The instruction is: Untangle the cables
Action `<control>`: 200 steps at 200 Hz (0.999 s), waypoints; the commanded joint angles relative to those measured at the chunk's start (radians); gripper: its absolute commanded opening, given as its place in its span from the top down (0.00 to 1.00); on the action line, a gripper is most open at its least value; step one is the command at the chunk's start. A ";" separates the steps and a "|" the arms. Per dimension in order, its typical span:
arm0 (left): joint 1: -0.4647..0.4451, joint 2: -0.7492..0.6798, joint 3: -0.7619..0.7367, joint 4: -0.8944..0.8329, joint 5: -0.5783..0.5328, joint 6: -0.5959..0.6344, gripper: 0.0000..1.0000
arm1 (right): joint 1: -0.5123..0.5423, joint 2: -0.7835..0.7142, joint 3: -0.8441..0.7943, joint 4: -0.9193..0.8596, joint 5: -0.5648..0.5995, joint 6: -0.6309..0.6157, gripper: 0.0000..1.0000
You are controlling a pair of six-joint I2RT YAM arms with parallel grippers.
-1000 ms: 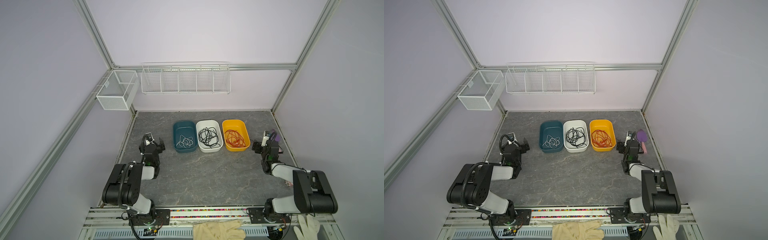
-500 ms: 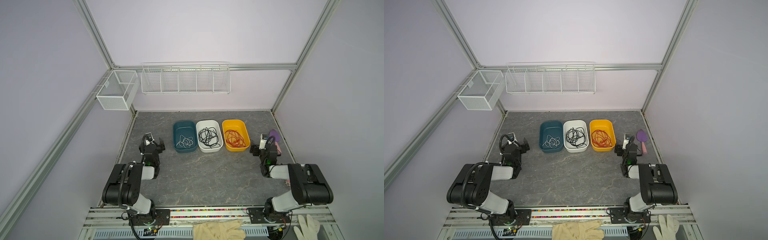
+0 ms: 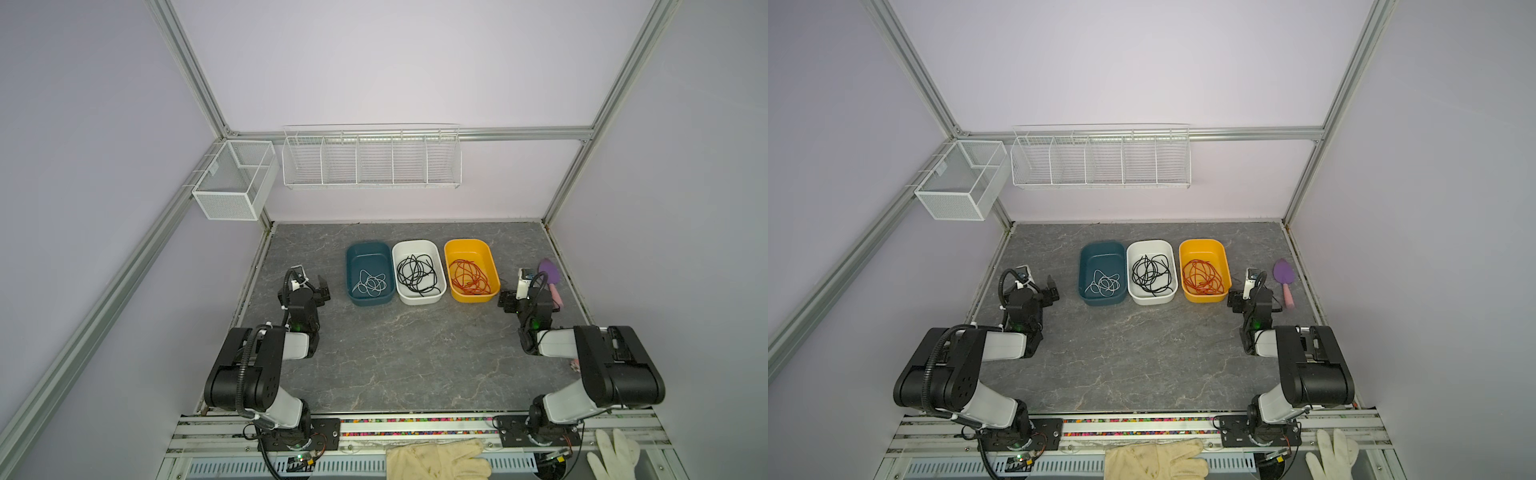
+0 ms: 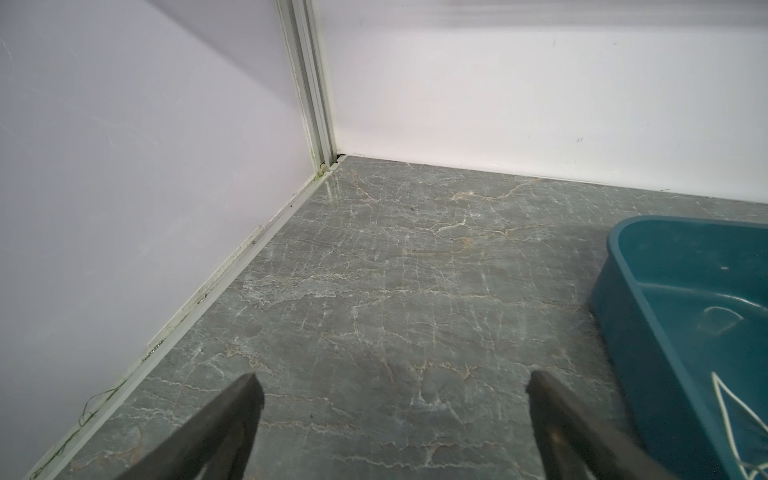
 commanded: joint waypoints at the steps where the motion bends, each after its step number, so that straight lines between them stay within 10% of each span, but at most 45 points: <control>1: 0.004 0.011 -0.008 0.026 0.005 0.018 0.01 | 0.004 -0.006 0.008 0.028 0.001 -0.024 0.12; 200: 0.004 0.011 -0.008 0.025 0.006 0.020 0.01 | 0.009 -0.002 0.008 0.031 -0.004 -0.034 0.12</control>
